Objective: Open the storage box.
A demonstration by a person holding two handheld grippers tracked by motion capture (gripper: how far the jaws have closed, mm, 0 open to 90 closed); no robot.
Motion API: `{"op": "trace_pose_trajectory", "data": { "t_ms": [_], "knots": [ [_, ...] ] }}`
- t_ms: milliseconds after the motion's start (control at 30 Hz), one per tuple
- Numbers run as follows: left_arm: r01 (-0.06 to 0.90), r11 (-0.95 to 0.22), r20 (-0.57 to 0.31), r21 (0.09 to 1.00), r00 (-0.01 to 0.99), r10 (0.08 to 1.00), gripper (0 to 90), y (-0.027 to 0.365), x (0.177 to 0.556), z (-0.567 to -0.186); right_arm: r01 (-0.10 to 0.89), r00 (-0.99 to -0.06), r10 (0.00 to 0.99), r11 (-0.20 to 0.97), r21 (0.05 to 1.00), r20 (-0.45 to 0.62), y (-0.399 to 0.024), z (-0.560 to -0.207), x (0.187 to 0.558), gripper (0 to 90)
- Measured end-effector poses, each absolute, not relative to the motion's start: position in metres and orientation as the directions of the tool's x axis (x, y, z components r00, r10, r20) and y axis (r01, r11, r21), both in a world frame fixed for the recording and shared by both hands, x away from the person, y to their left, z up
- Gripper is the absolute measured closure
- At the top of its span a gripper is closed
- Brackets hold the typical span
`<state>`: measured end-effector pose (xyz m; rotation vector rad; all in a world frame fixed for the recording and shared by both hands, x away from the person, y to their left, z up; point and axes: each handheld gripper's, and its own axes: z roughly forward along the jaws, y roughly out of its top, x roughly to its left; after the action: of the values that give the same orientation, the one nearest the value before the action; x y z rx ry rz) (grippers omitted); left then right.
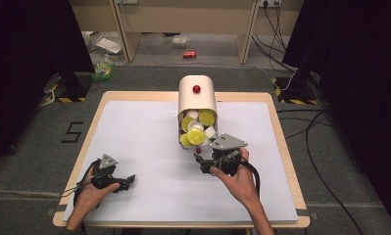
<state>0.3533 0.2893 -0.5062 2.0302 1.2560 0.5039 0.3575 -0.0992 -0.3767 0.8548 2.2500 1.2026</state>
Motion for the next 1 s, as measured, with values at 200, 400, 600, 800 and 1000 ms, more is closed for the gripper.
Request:
{"op": "trace_pose_trajectory", "data": {
  "t_ms": [200,400,600,800,1000],
  "knots": [
    [0.622,-0.297,-0.028,0.725,0.458,0.888,0.0,0.2894,0.3534,-0.5062,0.315,-0.709,0.699,0.429,0.846,-0.09,-0.0993,-0.3769,0.3558,27.2],
    [0.621,-0.297,-0.028,0.725,0.458,0.888,0.0,0.2894,0.3534,-0.5062,0.323,-0.703,0.706,0.419,0.849,-0.082,-0.0995,-0.3769,0.3556,27.5],
    [0.621,-0.297,-0.029,0.725,0.458,0.888,0.0,0.2894,0.3534,-0.5062,0.302,-0.689,0.72,0.384,0.873,-0.079,-0.1003,-0.3729,0.3554,27.2],
    [0.622,-0.297,-0.029,0.725,0.458,0.888,0.0,0.2894,0.3534,-0.5062,0.289,-0.665,0.744,0.331,0.898,-0.06,-0.101,-0.3675,0.3566,27.1],
    [0.622,-0.297,-0.03,0.725,0.458,0.888,0.0,0.2894,0.3535,-0.5062,0.291,-0.658,0.752,0.306,0.906,-0.042,-0.0977,-0.3674,0.3619,26.8]
  ]
}}
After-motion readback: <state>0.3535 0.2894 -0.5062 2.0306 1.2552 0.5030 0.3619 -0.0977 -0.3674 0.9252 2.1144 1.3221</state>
